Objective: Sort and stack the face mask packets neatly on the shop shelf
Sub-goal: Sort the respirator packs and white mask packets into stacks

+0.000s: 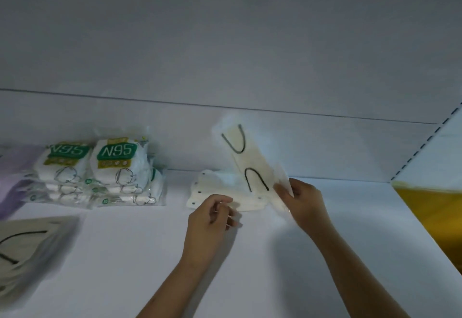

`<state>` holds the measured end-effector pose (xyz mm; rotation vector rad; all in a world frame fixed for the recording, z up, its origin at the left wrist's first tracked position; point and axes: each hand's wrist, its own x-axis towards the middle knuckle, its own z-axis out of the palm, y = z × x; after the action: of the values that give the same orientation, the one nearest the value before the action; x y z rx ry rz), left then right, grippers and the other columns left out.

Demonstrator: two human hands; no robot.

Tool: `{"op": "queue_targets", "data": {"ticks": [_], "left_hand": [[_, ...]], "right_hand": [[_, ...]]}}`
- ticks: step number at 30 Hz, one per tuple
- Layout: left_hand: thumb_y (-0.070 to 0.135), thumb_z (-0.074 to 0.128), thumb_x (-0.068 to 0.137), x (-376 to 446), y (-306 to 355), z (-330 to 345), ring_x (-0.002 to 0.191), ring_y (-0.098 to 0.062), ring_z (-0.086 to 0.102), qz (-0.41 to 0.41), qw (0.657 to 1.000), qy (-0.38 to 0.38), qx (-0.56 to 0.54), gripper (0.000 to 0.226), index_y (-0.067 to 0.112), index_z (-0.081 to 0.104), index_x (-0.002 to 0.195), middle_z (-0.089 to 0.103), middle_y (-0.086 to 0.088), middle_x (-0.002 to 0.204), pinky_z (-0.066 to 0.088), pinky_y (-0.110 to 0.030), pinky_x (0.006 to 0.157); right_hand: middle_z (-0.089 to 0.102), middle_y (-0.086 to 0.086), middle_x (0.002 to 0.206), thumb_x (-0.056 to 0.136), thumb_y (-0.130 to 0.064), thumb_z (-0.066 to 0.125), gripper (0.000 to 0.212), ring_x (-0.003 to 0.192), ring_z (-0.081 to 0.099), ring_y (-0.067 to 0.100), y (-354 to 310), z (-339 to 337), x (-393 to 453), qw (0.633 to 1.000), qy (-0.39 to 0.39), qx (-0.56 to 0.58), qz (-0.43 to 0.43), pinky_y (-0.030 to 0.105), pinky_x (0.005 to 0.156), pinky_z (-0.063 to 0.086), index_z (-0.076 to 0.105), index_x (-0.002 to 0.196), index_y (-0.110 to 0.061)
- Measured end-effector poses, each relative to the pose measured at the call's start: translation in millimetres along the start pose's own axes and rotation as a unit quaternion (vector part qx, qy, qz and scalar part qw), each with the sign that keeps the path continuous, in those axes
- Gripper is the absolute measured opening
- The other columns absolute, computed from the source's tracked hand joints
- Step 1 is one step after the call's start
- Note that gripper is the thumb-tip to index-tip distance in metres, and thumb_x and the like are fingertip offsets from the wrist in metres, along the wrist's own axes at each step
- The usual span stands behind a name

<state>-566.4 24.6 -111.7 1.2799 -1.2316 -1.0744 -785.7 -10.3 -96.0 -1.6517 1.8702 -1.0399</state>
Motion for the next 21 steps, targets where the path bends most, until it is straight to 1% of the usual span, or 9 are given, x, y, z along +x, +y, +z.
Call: {"op": "queue_targets", "data": {"ticks": [3,5,8,10,12,14,17,19,21], "left_hand": [[0.013,0.055,0.101,0.6,8.8,9.2,0.071,-0.017,0.073,-0.002,1.000,0.005,-0.030,0.014,0.015,0.069,0.101,0.073,-0.002,0.083,0.056,-0.023,0.065],[0.028,0.064,0.096,2.4,13.5,17.4,0.081,-0.017,0.073,-0.026,0.999,0.003,-0.037,0.013,0.023,0.064,0.108,0.071,-0.001,0.094,0.060,-0.029,0.073],[0.068,0.071,0.074,10.6,17.6,28.3,0.098,-0.013,0.071,-0.133,0.989,-0.033,-0.046,0.064,0.033,0.050,0.124,0.066,0.004,0.114,0.059,-0.035,0.089],[0.060,0.071,0.080,13.4,23.3,32.1,0.097,-0.014,0.073,-0.206,0.971,-0.059,-0.111,0.063,0.031,0.046,0.130,0.070,0.003,0.114,0.060,-0.031,0.086],[0.046,0.071,0.086,15.5,24.8,32.6,0.092,-0.013,0.073,-0.222,0.967,-0.059,-0.108,0.051,0.026,0.053,0.129,0.074,0.001,0.107,0.059,-0.028,0.080],[0.034,0.071,0.090,13.9,23.3,31.7,0.080,-0.008,0.072,-0.205,0.974,-0.053,-0.081,0.038,0.021,0.059,0.124,0.076,0.001,0.095,0.055,-0.026,0.075],[0.019,0.067,0.093,14.5,19.1,29.9,0.063,-0.010,0.062,-0.208,0.973,-0.033,-0.092,0.030,0.016,0.061,0.122,0.072,-0.004,0.084,0.052,-0.031,0.073],[0.018,0.066,0.093,14.9,14.3,28.1,0.072,-0.014,0.064,-0.200,0.978,-0.002,-0.053,0.034,0.016,0.059,0.126,0.071,-0.006,0.093,0.055,-0.033,0.079],[0.019,0.067,0.092,11.0,8.1,25.0,0.095,-0.014,0.062,-0.119,0.987,0.085,0.060,0.045,0.016,0.052,0.134,0.062,-0.001,0.111,0.055,-0.031,0.087]], "right_hand": [[0.061,0.005,0.060,0.089,-0.034,0.070,0.029,0.053,0.051,0.021,-7.9,-6.9,-10.5,0.997,-0.002,0.072,0.018,0.030,0.054,0.037,0.066,0.074,-0.009],[0.071,-0.009,0.071,0.085,-0.031,0.074,0.010,0.063,0.064,0.009,-13.9,-6.8,-17.8,0.997,-0.013,0.073,0.012,0.022,0.057,0.045,0.070,0.077,-0.026],[0.074,-0.017,0.078,0.081,-0.023,0.079,0.012,0.071,0.069,0.003,-23.7,-3.3,-27.0,0.988,-0.072,0.133,0.033,0.016,0.061,0.051,0.070,0.086,-0.030],[0.076,-0.011,0.084,0.082,-0.019,0.080,0.015,0.078,0.072,0.008,-26.4,-0.9,-31.5,0.970,-0.125,0.197,0.068,0.024,0.070,0.057,0.073,0.093,-0.025],[0.077,0.002,0.094,0.082,-0.025,0.080,0.026,0.087,0.074,0.020,-23.0,1.1,-34.7,0.939,-0.167,0.278,0.115,0.036,0.079,0.058,0.073,0.105,-0.018],[0.074,0.015,0.105,0.079,-0.034,0.075,0.044,0.092,0.072,0.030,-16.7,1.7,-37.2,0.887,-0.206,0.380,0.165,0.039,0.073,0.056,0.068,0.117,-0.011],[0.068,0.023,0.118,0.085,-0.035,0.068,0.049,0.101,0.067,0.037,-11.7,-1.2,-40.8,0.832,-0.241,0.460,0.194,0.039,0.071,0.055,0.063,0.126,-0.009],[0.067,0.021,0.121,0.090,-0.028,0.068,0.045,0.110,0.066,0.037,-10.0,-2.4,-41.1,0.830,-0.230,0.473,0.189,0.043,0.083,0.055,0.062,0.129,-0.006],[0.067,0.019,0.124,0.093,-0.021,0.062,0.040,0.114,0.065,0.035,-9.2,-3.7,-40.8,0.829,-0.203,0.487,0.186,0.048,0.098,0.050,0.060,0.130,-0.006]]}}
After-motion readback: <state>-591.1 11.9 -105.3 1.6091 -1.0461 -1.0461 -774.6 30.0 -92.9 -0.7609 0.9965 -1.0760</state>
